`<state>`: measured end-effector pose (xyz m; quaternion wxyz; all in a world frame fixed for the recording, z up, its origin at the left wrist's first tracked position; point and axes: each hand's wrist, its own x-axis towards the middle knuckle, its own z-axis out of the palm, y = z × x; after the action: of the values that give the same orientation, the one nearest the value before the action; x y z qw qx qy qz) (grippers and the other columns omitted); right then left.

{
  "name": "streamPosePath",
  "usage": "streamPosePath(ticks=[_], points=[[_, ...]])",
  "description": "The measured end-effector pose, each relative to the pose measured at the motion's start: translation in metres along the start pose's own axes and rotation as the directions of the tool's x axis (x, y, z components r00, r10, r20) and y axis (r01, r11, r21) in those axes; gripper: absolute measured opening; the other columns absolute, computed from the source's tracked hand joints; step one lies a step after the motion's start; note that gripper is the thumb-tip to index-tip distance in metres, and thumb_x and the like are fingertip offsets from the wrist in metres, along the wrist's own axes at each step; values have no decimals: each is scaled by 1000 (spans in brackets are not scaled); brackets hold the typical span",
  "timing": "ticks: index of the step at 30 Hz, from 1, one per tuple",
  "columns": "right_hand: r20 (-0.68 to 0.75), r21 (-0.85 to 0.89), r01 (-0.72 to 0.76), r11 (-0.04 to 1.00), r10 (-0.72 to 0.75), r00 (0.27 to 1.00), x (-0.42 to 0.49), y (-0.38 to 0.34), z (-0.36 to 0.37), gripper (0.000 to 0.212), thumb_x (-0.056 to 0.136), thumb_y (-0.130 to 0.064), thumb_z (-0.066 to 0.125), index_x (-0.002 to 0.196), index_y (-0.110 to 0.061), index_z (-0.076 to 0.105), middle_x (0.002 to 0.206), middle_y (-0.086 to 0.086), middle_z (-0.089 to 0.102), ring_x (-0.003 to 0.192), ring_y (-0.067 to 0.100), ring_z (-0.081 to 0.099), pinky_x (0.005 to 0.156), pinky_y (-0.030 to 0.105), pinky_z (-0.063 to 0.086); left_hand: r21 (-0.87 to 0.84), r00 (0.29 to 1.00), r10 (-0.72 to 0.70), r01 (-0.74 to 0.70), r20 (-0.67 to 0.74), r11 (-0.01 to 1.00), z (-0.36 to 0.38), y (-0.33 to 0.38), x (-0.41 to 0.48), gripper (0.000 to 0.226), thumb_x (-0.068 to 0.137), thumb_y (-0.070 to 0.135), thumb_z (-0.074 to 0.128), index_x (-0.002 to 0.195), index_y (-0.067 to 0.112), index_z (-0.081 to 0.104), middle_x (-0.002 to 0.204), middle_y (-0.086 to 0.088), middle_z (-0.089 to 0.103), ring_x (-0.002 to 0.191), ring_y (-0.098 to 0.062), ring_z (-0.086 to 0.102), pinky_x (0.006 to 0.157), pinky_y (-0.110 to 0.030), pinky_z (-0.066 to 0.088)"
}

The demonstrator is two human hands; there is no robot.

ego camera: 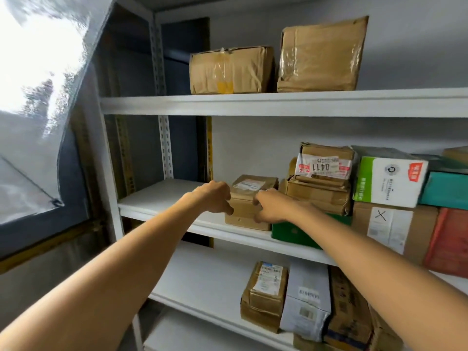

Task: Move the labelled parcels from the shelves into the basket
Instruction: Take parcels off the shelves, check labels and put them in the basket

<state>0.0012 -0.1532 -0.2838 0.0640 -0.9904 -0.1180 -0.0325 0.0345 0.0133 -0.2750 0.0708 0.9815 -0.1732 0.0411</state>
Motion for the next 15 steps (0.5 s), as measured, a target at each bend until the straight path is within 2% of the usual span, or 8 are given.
streamPosePath(ticks=[3, 6, 9, 15], points=[[6, -15, 12, 1000, -12, 1000, 10, -1, 4, 49, 88, -22, 67, 133, -9, 51, 128, 11, 55, 109, 25, 57, 86, 32, 51, -18, 1000, -9, 8, -16, 1000, 3, -4, 11, 49, 83, 33, 72, 127, 15, 57, 121, -6, 60, 92, -18, 55, 79, -27, 47], [-1, -24, 47, 999, -47, 999, 16, 4, 7, 51, 88, -20, 66, 135, -9, 49, 130, 10, 54, 111, 24, 56, 87, 31, 50, -34, 999, -43, 42, -25, 999, 7, -6, 17, 50, 83, 34, 72, 127, 16, 57, 121, -6, 60, 91, -18, 55, 82, -29, 48], [-13, -10, 61, 998, -61, 998, 22, 9, 9, 48, 89, -18, 64, 133, -9, 50, 133, 10, 53, 114, 23, 56, 93, 34, 51, -26, 998, -55, 55, -12, 998, 12, -8, 23, 51, 83, 35, 72, 127, 16, 58, 122, -6, 59, 98, -21, 58, 85, -30, 49], [-47, 8, 17, 1000, -17, 999, 34, 10, 11, 52, 90, -15, 61, 139, -9, 44, 140, 11, 43, 116, 25, 53, 94, 35, 51, -51, 998, -53, 52, -29, 997, 12, -18, 47, 50, 84, 32, 71, 129, 13, 56, 124, -7, 60, 104, -23, 60, 86, -31, 49]])
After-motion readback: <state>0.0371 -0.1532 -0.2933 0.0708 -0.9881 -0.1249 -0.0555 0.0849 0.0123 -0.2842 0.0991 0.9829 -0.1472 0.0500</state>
